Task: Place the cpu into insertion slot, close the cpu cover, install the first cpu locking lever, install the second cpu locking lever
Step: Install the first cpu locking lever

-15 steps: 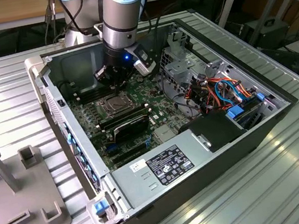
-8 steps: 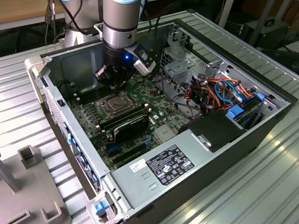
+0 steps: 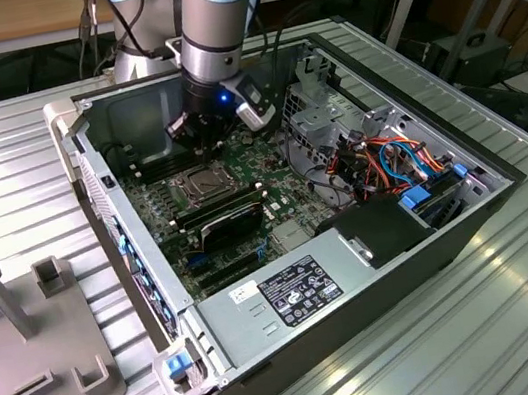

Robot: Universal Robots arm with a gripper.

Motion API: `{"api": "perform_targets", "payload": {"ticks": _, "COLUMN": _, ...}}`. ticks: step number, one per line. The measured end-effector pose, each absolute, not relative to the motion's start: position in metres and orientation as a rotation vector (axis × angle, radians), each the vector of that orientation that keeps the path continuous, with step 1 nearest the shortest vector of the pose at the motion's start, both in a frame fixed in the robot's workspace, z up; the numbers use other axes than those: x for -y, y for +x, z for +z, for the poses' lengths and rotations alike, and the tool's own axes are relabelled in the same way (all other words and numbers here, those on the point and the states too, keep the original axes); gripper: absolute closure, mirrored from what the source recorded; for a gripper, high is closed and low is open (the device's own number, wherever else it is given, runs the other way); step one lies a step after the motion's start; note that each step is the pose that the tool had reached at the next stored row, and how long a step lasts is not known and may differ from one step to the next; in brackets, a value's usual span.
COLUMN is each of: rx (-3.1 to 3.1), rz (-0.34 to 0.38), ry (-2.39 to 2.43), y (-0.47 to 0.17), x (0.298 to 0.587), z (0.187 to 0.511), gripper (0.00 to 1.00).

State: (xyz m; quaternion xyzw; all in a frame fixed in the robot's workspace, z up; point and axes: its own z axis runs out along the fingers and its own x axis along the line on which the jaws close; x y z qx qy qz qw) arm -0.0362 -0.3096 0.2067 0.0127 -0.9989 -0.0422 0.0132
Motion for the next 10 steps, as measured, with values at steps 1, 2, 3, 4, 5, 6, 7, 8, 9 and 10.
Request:
{"api": "perform_targets", "payload": {"ticks": 1, "rx": 3.112, "rz": -0.132, "ry": 0.04, "y": -0.0362, "x": 0.3096, "z": 0.2072, "gripper": 0.89}}
{"api": "perform_targets", "payload": {"ticks": 2, "rx": 3.112, "rz": -0.132, "ry": 0.04, "y": -0.0362, "x": 0.3096, "z": 0.2074, "gripper": 0.89}}
{"api": "perform_targets", "payload": {"ticks": 3, "rx": 3.112, "rz": -0.132, "ry": 0.039, "y": -0.0362, "x": 0.3097, "z": 0.2075, "gripper": 0.89}}
{"api": "perform_targets", "payload": {"ticks": 4, "rx": 3.112, "rz": -0.132, "ry": 0.039, "y": -0.0363, "x": 0.31, "z": 0.2076, "gripper": 0.89}}
{"api": "perform_targets", "payload": {"ticks": 5, "rx": 3.112, "rz": -0.132, "ry": 0.04, "y": -0.0362, "x": 0.3104, "z": 0.2078, "gripper": 0.89}}
{"api": "perform_targets", "payload": {"ticks": 6, "rx": 3.112, "rz": -0.132, "ry": 0.04, "y": -0.0362, "x": 0.3108, "z": 0.2078, "gripper": 0.89}}
{"api": "perform_targets", "payload": {"ticks": 7, "rx": 3.112, "rz": -0.132, "ry": 0.039, "y": -0.0362, "x": 0.3111, "z": 0.2079, "gripper": 0.89}}
{"api": "perform_targets", "payload": {"ticks": 8, "rx": 3.112, "rz": -0.132, "ry": 0.039, "y": -0.0362, "x": 0.3114, "z": 0.2079, "gripper": 0.89}}
{"api": "perform_targets", "payload": {"ticks": 9, "rx": 3.112, "rz": -0.132, "ry": 0.039, "y": -0.0362, "x": 0.3114, "z": 0.2079, "gripper": 0.89}}
{"api": "perform_targets", "payload": {"ticks": 10, "rx": 3.112, "rz": -0.132, "ry": 0.039, "y": -0.0362, "x": 0.3114, "z": 0.2079, "gripper": 0.89}}
